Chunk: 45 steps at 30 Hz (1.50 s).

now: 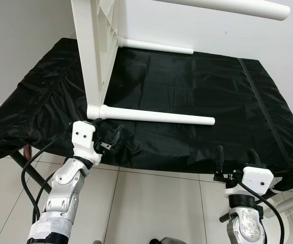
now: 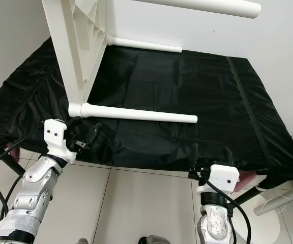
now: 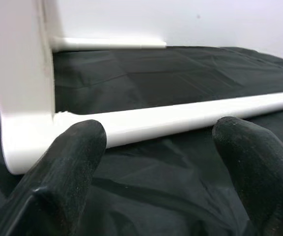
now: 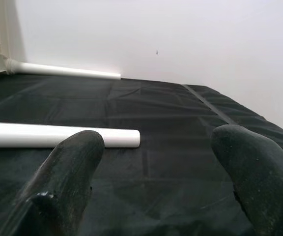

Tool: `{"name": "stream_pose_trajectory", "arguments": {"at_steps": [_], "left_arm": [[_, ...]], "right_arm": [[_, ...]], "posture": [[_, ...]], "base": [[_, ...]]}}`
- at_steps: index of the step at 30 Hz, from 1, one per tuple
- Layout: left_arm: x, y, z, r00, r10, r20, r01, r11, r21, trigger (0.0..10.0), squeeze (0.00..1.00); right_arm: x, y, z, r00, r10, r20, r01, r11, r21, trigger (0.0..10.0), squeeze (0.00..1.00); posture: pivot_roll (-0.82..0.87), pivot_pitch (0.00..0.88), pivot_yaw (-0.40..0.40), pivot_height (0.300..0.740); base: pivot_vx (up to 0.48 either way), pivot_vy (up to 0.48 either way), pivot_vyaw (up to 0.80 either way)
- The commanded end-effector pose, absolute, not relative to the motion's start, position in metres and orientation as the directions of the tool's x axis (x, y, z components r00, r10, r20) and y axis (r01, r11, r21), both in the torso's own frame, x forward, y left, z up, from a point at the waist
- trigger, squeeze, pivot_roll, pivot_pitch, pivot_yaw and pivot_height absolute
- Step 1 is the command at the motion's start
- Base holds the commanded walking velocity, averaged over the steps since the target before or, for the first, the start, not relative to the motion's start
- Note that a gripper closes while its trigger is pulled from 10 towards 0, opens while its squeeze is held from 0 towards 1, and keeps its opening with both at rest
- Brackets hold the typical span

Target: Building children table

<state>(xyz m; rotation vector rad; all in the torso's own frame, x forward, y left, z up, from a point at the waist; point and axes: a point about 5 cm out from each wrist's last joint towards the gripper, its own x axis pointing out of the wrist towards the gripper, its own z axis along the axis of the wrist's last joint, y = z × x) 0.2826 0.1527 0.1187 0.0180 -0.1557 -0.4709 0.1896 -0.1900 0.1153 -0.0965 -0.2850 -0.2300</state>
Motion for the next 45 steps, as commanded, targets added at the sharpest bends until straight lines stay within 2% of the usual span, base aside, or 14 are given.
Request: {"name": "stream_pose_trajectory", "arguments": {"at_steps": [1,24,38,45], "left_arm": [[0.280,0.148,0.118,0.847,-0.513,0.137,0.505,0.858,0.092,10.0,0.00],[0.282,0.143,0.121,0.796,-0.591,0.131,0.577,0.806,0.136,10.0,0.00],[0.277,0.144,0.119,0.793,-0.594,0.135,0.577,0.803,0.146,10.0,0.00],[0.272,0.138,0.115,0.758,-0.642,0.114,0.622,0.765,0.166,10.0,0.00]], "right_arm": [[0.188,-0.191,0.113,0.933,-0.220,0.285,0.247,0.967,-0.062,10.0,0.00],[0.183,-0.194,0.110,0.914,-0.295,0.280,0.315,0.949,-0.030,10.0,0.00],[0.182,-0.194,0.107,0.919,-0.290,0.268,0.311,0.950,-0.036,10.0,0.00],[0.184,-0.195,0.108,0.917,-0.288,0.275,0.310,0.950,-0.042,10.0,0.00]], "posture": [[0.01,0.025,-0.026,0.740],[0.00,0.036,-0.012,0.740],[0.01,0.041,-0.019,0.740],[0.01,0.042,-0.016,0.740]], "base": [[0.240,0.000,0.00],[0.295,0.000,0.00],[0.000,0.000,0.00],[0.000,0.000,0.00]]}}
